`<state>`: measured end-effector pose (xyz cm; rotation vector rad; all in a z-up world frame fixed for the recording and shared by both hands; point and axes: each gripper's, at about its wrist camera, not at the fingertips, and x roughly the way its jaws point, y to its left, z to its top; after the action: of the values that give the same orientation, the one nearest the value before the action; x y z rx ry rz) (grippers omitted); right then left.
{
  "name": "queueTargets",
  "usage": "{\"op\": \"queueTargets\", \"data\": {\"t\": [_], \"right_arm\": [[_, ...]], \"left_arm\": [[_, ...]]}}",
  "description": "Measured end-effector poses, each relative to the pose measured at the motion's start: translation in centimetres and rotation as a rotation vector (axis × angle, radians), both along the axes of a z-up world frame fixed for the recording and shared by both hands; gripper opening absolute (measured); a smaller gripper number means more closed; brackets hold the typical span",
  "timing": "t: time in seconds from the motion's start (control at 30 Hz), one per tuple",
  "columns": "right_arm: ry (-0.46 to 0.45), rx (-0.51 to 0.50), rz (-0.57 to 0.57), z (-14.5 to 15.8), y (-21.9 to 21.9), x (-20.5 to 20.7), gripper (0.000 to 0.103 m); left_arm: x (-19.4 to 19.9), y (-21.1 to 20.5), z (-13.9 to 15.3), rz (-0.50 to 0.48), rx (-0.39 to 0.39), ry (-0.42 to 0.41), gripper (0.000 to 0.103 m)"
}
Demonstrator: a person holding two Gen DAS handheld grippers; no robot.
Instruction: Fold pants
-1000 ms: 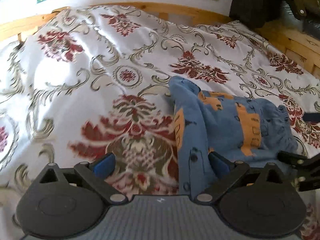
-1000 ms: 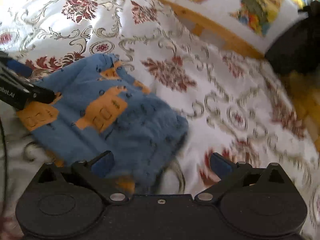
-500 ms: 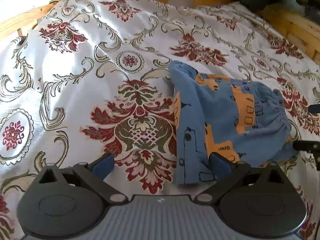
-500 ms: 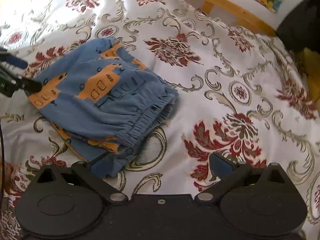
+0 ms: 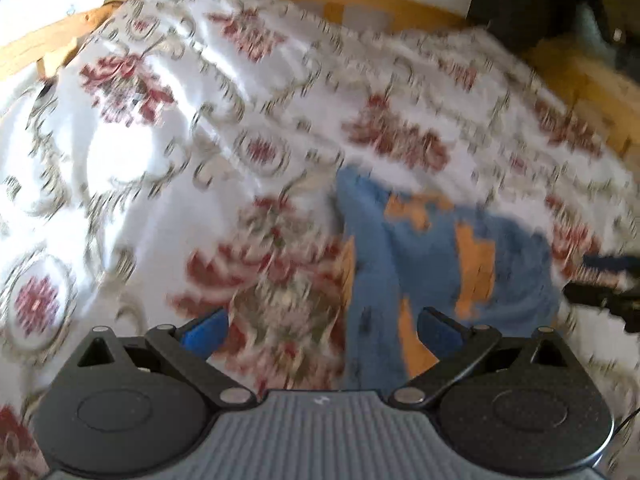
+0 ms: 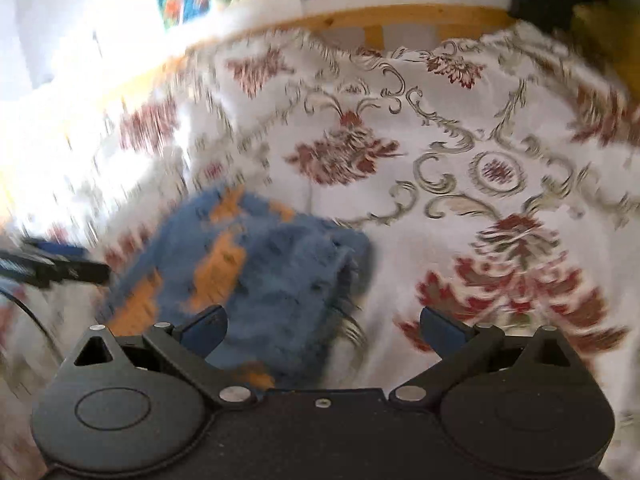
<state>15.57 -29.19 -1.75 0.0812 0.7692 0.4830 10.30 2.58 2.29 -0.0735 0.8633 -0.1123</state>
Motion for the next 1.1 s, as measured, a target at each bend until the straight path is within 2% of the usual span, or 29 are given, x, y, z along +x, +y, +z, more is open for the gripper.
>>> {"op": "queueTargets", "data": {"t": [0.17,0.23,0.33,0.43,0.5,0.6,0.67,0.7,0.83,1.1], "right_arm": [[0.061,0.141,-0.037,-2.4,-0.5,2.9,0.102],[0.099,0.224,-0.054,-3.8,-1.0,4.1,0.102],[0.112,0.371,-0.092,-4.8,-1.9,5.3,0.103],[0.095,0.455,-0.076,-4.9,-2.3,6.0,0.102],[0.087,0.443,-0.061,-4.9,-1.9,6.3,0.097],[0.081,0.408,-0.059,-5.0,-1.4,6.2,0.078],[0.1,0.386,-0.071,-5.1,-1.3,6.2,0.045],[0.109,0.371,-0.084,-5.3,-1.2,6.1,0.041],[0.13,0.382,-0.132,-5.4,-1.2,5.8,0.035],[0.086,0.305,-0.141,-4.7,-0.2,5.1,0.032]], "left_arm": [[3.7,-0.4,-0.9,-0.048,-0.078,-0.006,0.103],[5.0,-0.4,-2.1,-0.074,-0.122,0.022,0.103],[6.2,0.1,-4.1,-0.079,-0.197,0.115,0.103],[5.8,0.4,-4.3,-0.09,-0.222,0.109,0.103],[5.3,0.2,-4.3,-0.122,-0.228,0.115,0.103],[4.6,-0.1,-4.2,-0.15,-0.217,0.124,0.102],[4.1,-0.2,-4.1,-0.16,-0.231,0.127,0.099],[4.0,-0.3,-4.1,-0.161,-0.245,0.133,0.098],[3.5,-0.3,-4.5,-0.16,-0.285,0.167,0.086],[3.1,-0.5,-4.5,-0.121,-0.201,0.178,0.069]]}}
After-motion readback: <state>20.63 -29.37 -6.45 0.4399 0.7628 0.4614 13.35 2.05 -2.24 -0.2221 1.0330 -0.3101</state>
